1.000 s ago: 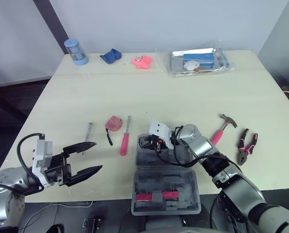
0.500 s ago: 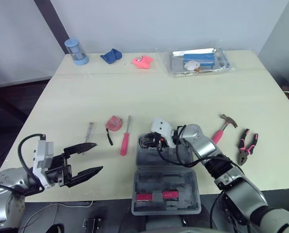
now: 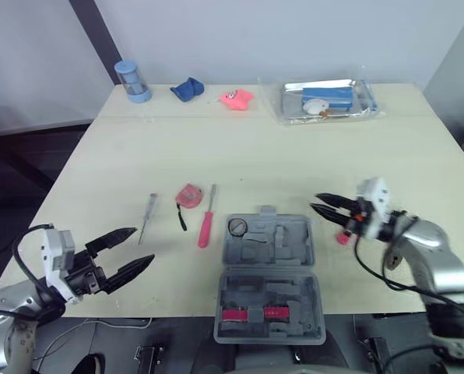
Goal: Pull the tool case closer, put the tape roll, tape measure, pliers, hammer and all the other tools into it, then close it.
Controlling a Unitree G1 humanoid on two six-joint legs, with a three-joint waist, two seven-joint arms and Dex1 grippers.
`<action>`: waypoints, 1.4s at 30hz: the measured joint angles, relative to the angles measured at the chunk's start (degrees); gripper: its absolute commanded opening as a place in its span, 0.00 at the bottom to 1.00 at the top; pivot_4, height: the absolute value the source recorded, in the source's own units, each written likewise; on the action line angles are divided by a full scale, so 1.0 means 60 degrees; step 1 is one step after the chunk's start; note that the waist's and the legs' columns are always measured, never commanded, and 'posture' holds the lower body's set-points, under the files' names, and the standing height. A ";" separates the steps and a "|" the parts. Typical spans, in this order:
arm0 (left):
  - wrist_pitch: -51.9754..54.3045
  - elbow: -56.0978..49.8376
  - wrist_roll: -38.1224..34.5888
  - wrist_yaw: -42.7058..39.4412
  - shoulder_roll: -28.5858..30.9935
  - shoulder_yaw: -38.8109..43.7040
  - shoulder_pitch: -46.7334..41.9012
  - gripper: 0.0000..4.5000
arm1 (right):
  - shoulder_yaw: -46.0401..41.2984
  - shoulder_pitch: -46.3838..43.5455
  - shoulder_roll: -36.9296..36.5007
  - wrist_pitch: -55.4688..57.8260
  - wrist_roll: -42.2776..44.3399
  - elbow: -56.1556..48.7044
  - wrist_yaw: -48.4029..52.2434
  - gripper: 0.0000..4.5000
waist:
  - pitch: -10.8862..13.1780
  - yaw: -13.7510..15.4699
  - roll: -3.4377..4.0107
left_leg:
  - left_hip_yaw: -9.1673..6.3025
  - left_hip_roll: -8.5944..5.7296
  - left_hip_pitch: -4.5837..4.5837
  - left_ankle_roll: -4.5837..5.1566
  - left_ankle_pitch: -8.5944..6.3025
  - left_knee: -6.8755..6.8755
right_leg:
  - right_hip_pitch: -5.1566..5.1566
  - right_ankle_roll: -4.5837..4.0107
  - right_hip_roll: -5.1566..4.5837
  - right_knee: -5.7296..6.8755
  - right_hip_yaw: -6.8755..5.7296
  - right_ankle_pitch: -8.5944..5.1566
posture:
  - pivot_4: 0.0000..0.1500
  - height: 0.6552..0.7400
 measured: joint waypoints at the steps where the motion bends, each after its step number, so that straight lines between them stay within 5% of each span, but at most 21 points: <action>1: 0.0000 0.0042 0.0001 0.0052 -0.0003 0.0062 0.0070 1.00 | -0.0231 0.0310 -0.0126 0.0011 0.0048 0.0026 -0.0020 0.29 | 0.0001 -0.0015 0.0000 | 0.0009 0.0000 0.0002 0.0000 0.0000 0.0000 | 0.0000 0.0001 0.0000 0.0000 0.0007 0.0000 | 1.00 1.00; 5: -0.0063 0.0365 0.0007 0.0226 -0.0032 0.0329 0.0112 1.00 | -0.1738 0.1824 -0.0464 -0.0279 0.0546 0.0030 -0.0163 0.29 | -0.0001 0.0005 -0.0001 | 0.0016 0.0000 0.0005 0.0000 0.0000 0.0001 | 0.0005 0.0002 -0.0001 -0.0001 0.0014 0.0000 | 1.00 1.00; 12: -0.0303 0.1423 0.0176 0.0285 -0.0039 0.0610 0.0264 1.00 | -0.3496 0.4156 -0.0396 -0.1217 0.1010 0.0938 -0.0273 0.99 | -0.0011 0.0001 -0.0017 | 0.0027 0.0001 0.0029 0.0001 0.0000 0.0001 | 0.0026 0.0003 0.0000 0.0000 0.0022 -0.0002 | 1.00 1.00; 25: -0.0946 0.2987 0.0497 0.0136 -0.0115 0.0690 0.0483 1.00 | -0.4347 0.5326 -0.0403 -0.2398 0.1310 0.2784 -0.0004 1.00 | -0.0027 -0.0012 -0.0038 | 0.0055 0.0005 0.0038 0.0001 -0.0001 0.0000 | 0.0028 0.0005 -0.0001 -0.0003 0.0042 -0.0003 | 1.00 1.00; 42: -0.0717 0.1533 0.0256 0.0580 -0.0516 0.0724 0.1054 1.00 | -0.4338 0.4972 -0.0902 -0.2178 0.1638 0.1959 -0.0005 1.00 | -0.0038 0.0015 -0.0046 | 0.0055 0.0008 0.0040 0.0000 0.0000 0.0001 | 0.0032 0.0006 0.0000 -0.0001 0.0048 -0.0003 | 1.00 1.00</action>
